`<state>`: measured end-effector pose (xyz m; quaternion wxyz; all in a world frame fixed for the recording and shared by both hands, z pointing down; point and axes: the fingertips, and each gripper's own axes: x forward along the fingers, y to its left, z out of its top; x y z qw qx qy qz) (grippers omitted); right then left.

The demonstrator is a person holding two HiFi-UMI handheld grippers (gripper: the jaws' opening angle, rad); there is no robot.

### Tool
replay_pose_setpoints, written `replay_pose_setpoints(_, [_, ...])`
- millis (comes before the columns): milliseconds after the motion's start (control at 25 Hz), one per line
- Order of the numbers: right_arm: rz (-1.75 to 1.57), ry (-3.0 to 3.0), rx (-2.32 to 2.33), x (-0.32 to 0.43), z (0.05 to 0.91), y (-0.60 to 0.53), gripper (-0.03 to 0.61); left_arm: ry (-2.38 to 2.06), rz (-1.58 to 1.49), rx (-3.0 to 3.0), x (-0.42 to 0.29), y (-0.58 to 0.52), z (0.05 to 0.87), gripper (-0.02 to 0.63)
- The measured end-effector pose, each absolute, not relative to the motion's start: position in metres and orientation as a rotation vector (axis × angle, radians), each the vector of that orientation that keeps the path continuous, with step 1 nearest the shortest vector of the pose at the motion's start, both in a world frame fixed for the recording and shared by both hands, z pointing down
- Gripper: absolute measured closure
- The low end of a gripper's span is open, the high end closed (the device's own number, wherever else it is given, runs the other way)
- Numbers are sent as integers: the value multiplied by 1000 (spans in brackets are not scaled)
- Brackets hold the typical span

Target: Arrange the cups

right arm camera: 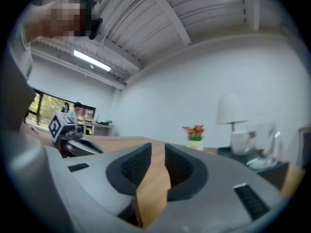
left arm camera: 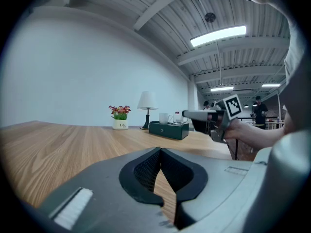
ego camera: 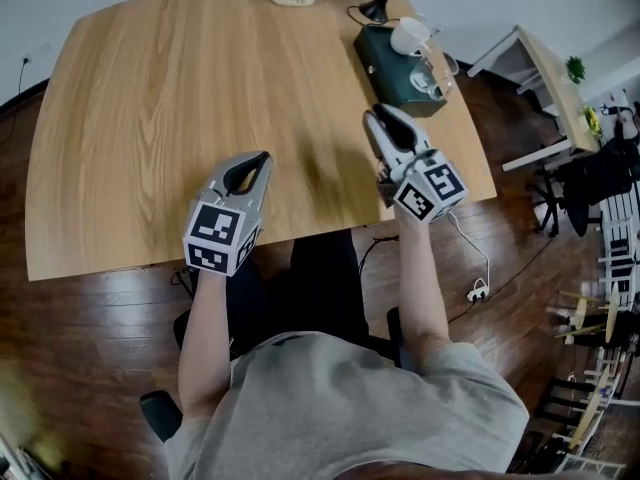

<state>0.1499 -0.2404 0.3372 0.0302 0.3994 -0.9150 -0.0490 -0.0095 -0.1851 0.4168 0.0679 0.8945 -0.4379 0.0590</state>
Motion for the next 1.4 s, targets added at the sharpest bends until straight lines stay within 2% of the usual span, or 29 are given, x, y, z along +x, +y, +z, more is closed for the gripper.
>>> replay_pose_setpoints(160, [-35, -2892, 919, 55, 389, -210, 502, -1315, 179, 2694, -9, -184, 419, 603])
replay_pose_setpoints(320, [-18, -2888, 844, 24, 402, -195, 500, -1312, 173, 2694, -8, -184, 420, 603])
replay_pose_setpoints(1400, [84, -2867, 803, 40, 413, -176, 500, -1309, 177, 2692, -14, -183, 418, 603])
